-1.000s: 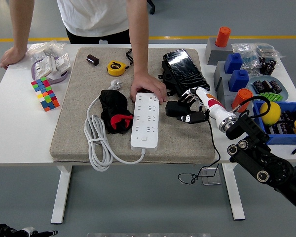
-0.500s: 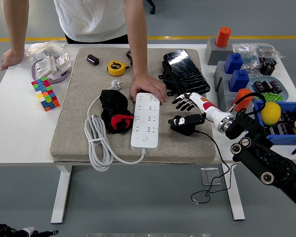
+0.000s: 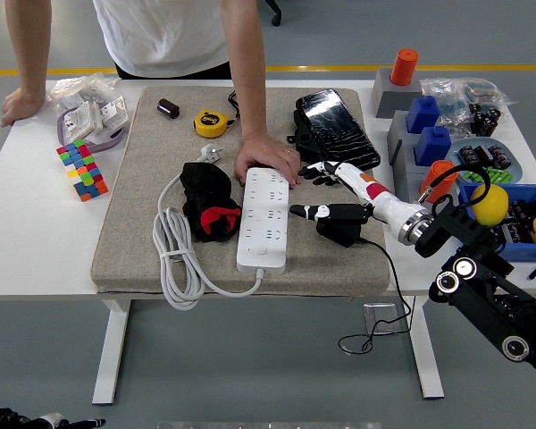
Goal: Pull the plug out and thorw away
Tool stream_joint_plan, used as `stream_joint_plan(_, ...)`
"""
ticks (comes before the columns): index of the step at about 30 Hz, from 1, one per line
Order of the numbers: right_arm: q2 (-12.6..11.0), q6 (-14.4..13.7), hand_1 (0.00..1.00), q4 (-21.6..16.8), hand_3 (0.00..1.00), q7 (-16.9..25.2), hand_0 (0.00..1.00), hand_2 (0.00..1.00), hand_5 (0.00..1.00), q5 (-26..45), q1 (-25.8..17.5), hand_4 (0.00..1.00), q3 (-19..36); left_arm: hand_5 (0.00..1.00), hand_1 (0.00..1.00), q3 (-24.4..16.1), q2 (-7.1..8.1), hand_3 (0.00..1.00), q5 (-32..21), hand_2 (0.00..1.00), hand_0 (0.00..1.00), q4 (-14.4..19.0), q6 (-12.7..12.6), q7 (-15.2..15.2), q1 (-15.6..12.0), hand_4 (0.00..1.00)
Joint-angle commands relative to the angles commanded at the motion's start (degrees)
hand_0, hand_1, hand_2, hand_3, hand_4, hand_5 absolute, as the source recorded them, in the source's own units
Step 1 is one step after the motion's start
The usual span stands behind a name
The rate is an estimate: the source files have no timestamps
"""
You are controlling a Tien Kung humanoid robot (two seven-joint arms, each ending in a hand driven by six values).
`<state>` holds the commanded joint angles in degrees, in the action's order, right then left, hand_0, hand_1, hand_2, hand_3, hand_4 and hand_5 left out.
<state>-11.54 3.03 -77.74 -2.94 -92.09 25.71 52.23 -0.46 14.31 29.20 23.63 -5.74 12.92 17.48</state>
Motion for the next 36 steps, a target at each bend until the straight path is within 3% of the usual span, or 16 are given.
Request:
stream_joint_plan(1,-0.68,1.53,0.188,-1.70,0.674,-0.99,0.158,0.310,0.271,0.24,-0.66,0.980,-0.07,0.706,0.664,0.11,0.01,0.670,-0.11,0.691,0.531,0.01,-0.04,-0.09,-0.01,0.836)
stream_joint_plan(2,-1.37,3.61,0.188,-3.83,0.674,-2.14,0.158,0.310,0.271,0.33,-1.35,0.980,-0.27,0.706,0.664,0.15,0.01,0.670,-0.14,0.691,0.531,0.01,-0.03,-0.10,0.01,0.836)
stream_joint_plan(6,-2.18,6.90,0.188,-6.96,0.674,-4.08,0.158,0.310,0.271,0.46,-2.43,0.980,-1.42,0.706,0.664,0.32,-0.04,0.670,-0.28,0.691,0.531,0.00,-0.08,-0.18,0.03,0.836)
stream_joint_plan(7,-2.29,7.29,0.018,-7.27,0.664,-4.35,0.002,0.157,0.021,0.36,-2.48,0.628,-1.93,0.705,0.664,0.39,-0.06,0.669,-0.35,0.691,0.530,-0.01,-0.09,-0.20,0.01,0.835)
stream_joint_plan(13,-1.90,9.52,0.003,-6.41,0.677,-6.18,0.002,0.133,0.002,1.07,-1.23,0.610,-6.25,0.705,0.665,0.45,-0.12,0.669,-0.37,0.691,0.531,0.05,-0.08,-0.25,0.05,0.835)
stream_joint_plan(23,-0.44,9.62,0.002,-2.42,0.711,-7.08,0.002,0.130,0.002,2.04,3.32,0.626,-12.54,0.705,0.665,-0.03,-0.04,0.669,0.11,0.691,0.531,0.07,0.04,0.02,0.16,0.835)
stream_joint_plan(24,-0.21,9.66,0.002,-2.05,0.711,-7.17,0.002,0.130,0.002,2.08,3.64,0.626,-12.88,0.705,0.665,-0.06,-0.03,0.669,0.18,0.691,0.531,0.07,0.05,0.04,0.16,0.835)
stream_joint_plan(25,0.11,9.72,0.002,-1.60,0.813,-7.36,0.002,0.125,0.002,2.14,4.01,0.650,-13.22,0.705,0.664,-0.11,-0.02,0.669,0.28,0.691,0.531,0.09,0.07,0.08,0.17,0.835)
stream_joint_plan(36,2.72,9.41,0.002,2.45,0.834,-7.64,0.002,0.123,0.002,1.93,6.74,0.653,-14.39,0.705,0.664,-0.65,0.20,0.670,1.38,0.691,0.531,0.17,0.36,0.50,0.15,0.835)
